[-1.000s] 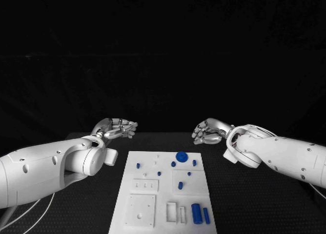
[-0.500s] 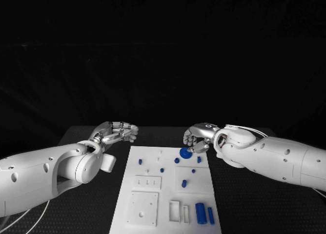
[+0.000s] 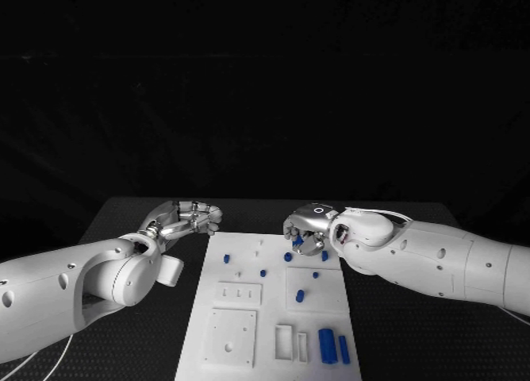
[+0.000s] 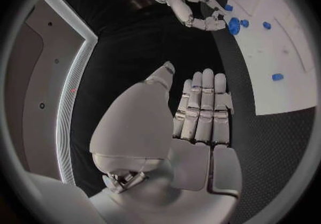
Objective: Assemble the parts on the task board
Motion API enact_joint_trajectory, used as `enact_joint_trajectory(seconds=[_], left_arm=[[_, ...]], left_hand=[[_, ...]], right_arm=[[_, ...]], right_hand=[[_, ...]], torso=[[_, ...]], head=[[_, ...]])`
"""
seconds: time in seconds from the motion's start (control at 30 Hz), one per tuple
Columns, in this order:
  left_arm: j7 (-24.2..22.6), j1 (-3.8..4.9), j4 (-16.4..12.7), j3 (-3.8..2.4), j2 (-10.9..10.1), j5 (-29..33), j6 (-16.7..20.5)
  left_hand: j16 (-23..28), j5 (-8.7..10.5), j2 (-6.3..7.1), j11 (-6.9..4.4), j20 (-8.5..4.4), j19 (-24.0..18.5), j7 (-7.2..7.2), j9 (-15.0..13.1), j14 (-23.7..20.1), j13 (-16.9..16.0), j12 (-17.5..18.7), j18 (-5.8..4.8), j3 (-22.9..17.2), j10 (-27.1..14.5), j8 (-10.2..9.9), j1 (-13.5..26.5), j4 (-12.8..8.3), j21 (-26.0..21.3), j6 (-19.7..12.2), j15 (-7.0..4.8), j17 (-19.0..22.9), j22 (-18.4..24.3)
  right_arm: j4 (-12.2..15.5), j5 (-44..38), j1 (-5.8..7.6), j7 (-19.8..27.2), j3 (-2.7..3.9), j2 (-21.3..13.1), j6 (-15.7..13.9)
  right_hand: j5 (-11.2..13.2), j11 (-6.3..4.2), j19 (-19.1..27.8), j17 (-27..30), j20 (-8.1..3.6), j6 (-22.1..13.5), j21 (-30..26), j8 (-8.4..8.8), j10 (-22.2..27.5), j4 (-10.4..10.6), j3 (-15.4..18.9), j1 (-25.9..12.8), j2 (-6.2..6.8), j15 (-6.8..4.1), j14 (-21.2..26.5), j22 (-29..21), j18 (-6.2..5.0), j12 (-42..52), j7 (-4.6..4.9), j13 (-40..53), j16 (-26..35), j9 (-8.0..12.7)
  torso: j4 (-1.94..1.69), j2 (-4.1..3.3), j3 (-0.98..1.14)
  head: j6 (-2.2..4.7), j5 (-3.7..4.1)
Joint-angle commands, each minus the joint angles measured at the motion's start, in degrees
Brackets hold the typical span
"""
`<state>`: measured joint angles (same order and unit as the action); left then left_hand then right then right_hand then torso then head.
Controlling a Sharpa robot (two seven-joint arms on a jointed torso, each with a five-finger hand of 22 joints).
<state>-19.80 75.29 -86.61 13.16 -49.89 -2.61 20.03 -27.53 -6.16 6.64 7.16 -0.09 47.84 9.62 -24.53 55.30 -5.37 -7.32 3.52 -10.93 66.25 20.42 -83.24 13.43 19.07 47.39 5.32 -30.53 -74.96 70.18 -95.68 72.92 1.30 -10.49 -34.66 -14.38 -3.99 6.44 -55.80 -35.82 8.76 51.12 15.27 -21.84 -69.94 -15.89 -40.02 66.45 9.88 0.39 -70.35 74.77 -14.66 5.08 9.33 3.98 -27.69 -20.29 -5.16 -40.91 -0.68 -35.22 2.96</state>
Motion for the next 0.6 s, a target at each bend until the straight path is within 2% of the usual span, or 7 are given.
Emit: enact_joint_trajectory(seconds=[0.03,0.17,0.33,0.6], left_arm=[[-0.8,0.12,-0.3,-0.05,0.1,-0.3,-1.6],[-0.8,0.14,-0.3,-0.06,0.1,-0.3,-1.7],[-0.7,0.18,-0.4,-0.1,0.1,-0.3,-1.9],[-0.2,0.26,-0.3,-0.14,0.1,-0.3,-2.4]], left_hand=[[0.4,-0.12,-0.06,0.15,-0.2,-0.4,0.11,0.1,-0.2,0.1,0.4,0.49,0.3,0.4,-0.3,-0.7,0.2,0.1,0.4,0.14,-0.1,-1.2],[0.6,-0.1,-0.04,0.18,-0.15,-0.5,0.12,0.2,-0.4,0.1,0.5,0.45,0.6,0.5,-0.4,-0.8,0.5,0.1,0.4,0.19,-0.2,-1.1],[0.9,-0.07,-0.04,0.21,-0.09,-0.7,0.15,0.3,-0.5,0.2,0.8,0.42,0.9,0.5,-0.6,-1.1,1.0,0.0,0.4,0.28,-0.3,-1.1],[1.2,-0.06,-0.15,0.23,-0.03,-0.8,0.18,0.4,-0.5,0.2,1.2,0.43,1.5,0.7,-0.8,-1.7,1.9,0.1,0.5,0.33,-0.5,-1.1]], right_arm=[[-0.3,-3.0,0.0,-0.8,0.03,0.1,0.3],[-1.2,-3.4,0.0,-0.9,0.02,0.7,0.5],[-1.7,-3.4,-0.54,-0.5,-0.01,1.2,1.0],[-2.4,-3.3,-0.81,-0.2,-0.02,1.5,1.4]], right_hand=[[0.3,0.04,-0.3,-0.2,-0.08,0.3,0.2,0.18,-0.5,0.0,-0.4,-0.2,0.64,0.1,-0.4,0.1,-0.34,-0.4,-0.03,0.0,-0.2,0.1],[0.3,0.04,-0.4,-0.2,-0.1,0.3,0.2,0.19,-0.5,0.1,-0.3,-0.3,0.68,0.09,-0.5,0.1,-0.34,-0.4,-0.03,0.0,-0.2,0.1],[0.5,0.17,-0.7,-0.7,-0.2,0.1,0.2,0.4,-0.2,0.4,-0.5,-0.8,1.43,0.15,-0.6,0.1,-0.34,-0.9,-0.03,-0.1,-0.2,0.2],[0.0,0.22,-0.9,-1.0,-0.28,0.0,0.2,0.51,-0.1,0.5,-0.3,-1.2,1.67,0.19,-0.6,0.3,-0.34,-1.1,-0.04,-0.1,0.0,0.2]], torso=[[-0.76,-0.87,-0.43],[-0.88,-1.44,-0.58],[-1.04,-2.1,-0.64],[-1.4,-2.74,-0.78]], head=[[0.12,0.48],[0.29,0.68],[0.32,0.77],[0.39,0.95]])
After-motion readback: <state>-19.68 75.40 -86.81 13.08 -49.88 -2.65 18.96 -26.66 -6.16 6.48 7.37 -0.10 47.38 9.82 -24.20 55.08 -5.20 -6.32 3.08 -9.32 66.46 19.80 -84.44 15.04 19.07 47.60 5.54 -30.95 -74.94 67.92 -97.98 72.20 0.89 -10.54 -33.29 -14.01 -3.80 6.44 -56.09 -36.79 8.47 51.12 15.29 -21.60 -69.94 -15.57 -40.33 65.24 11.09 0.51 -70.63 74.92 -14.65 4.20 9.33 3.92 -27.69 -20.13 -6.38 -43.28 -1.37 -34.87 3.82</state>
